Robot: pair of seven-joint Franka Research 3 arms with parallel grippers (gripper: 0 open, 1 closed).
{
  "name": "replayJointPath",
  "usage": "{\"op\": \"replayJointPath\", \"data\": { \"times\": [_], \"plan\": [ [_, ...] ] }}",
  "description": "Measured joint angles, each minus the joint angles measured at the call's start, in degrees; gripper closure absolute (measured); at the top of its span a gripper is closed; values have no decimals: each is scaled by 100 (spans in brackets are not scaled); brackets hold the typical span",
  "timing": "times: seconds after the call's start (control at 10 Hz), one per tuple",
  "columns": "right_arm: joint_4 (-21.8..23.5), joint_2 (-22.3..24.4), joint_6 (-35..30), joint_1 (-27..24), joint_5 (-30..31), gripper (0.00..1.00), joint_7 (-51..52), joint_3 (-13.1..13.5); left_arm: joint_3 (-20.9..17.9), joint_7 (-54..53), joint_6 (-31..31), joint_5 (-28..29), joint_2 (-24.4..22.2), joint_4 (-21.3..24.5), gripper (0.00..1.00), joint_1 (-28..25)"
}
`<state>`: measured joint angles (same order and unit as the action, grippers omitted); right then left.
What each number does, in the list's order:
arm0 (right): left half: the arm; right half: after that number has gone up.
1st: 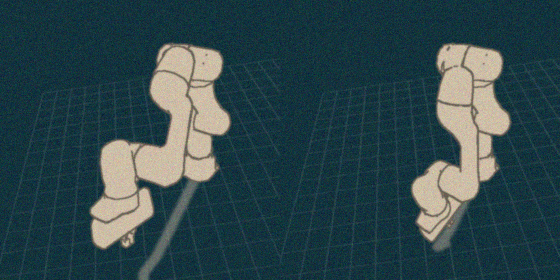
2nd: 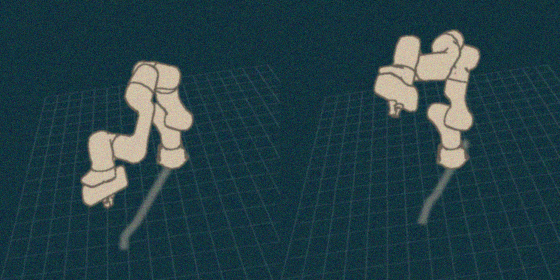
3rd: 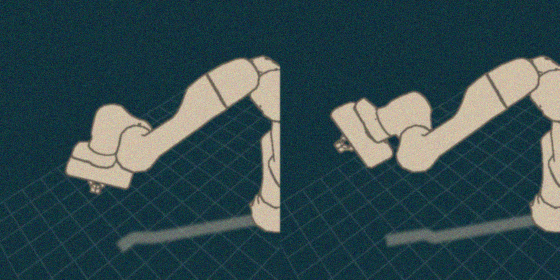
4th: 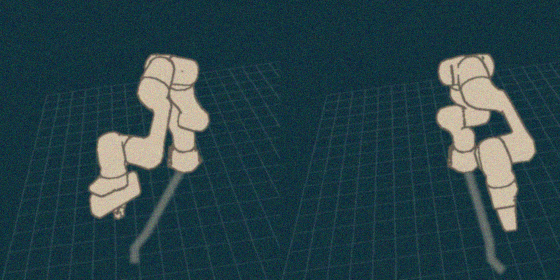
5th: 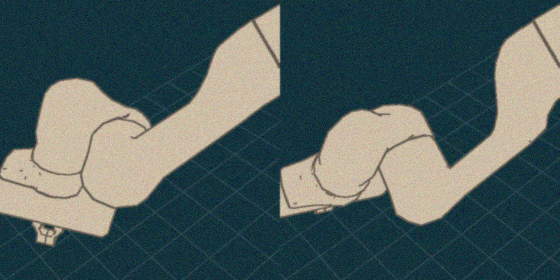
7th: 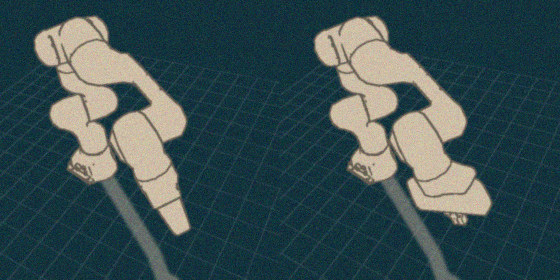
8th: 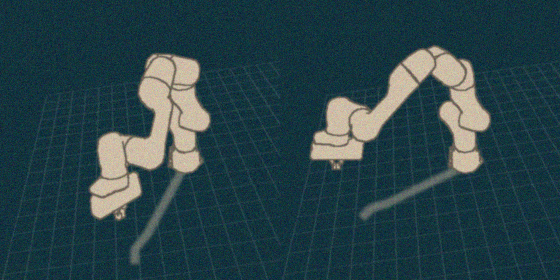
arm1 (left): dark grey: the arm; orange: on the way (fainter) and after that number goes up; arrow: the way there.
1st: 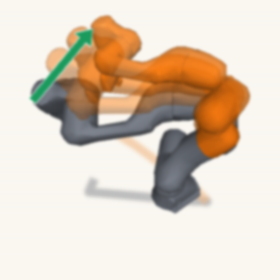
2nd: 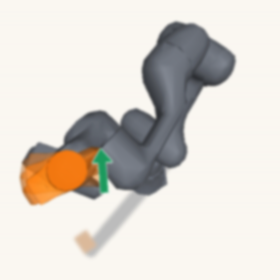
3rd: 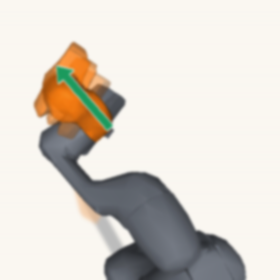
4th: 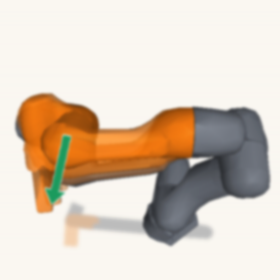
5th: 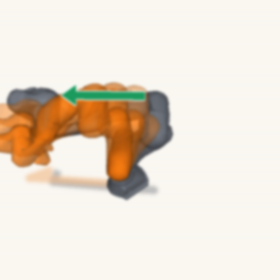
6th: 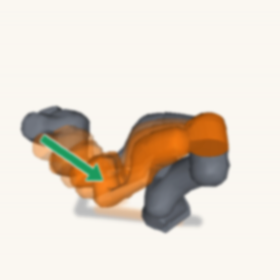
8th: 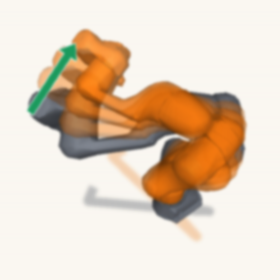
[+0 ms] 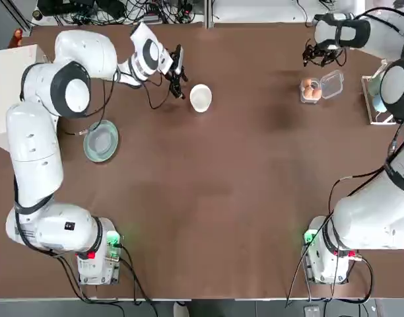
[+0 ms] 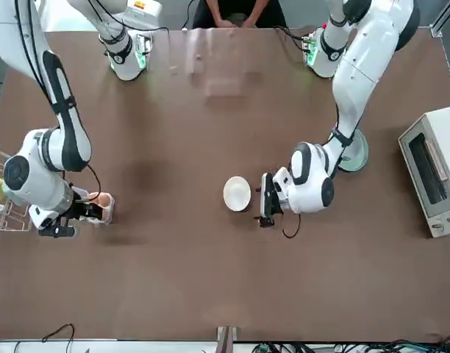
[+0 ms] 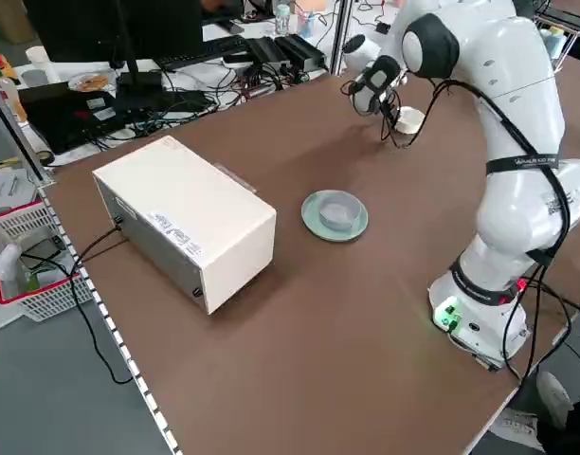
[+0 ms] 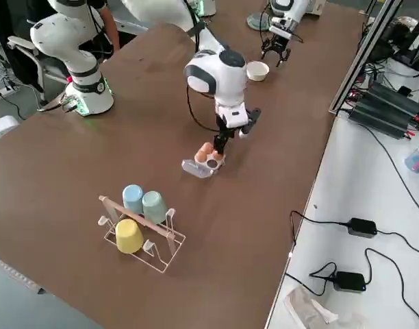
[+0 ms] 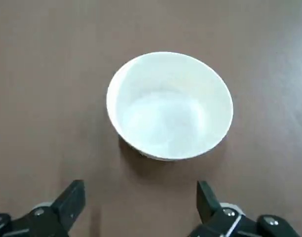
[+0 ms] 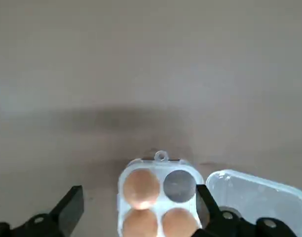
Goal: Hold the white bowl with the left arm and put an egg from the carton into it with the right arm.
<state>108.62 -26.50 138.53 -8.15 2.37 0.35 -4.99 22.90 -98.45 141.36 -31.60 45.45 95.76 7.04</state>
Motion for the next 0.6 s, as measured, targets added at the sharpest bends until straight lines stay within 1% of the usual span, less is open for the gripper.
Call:
{"op": "replayJointPath", "data": {
  "times": [0.2, 0.6],
  "plan": [
    [153, -180, 303, -27, 1, 0, 23, -31, 5, -53, 15, 0, 1, 45, 0, 100],
    [188, -297, 344, -32, 1, 0, 21, -60, 5, -101, 173, 0, 23, 168, 0, 237]
  ]
}}
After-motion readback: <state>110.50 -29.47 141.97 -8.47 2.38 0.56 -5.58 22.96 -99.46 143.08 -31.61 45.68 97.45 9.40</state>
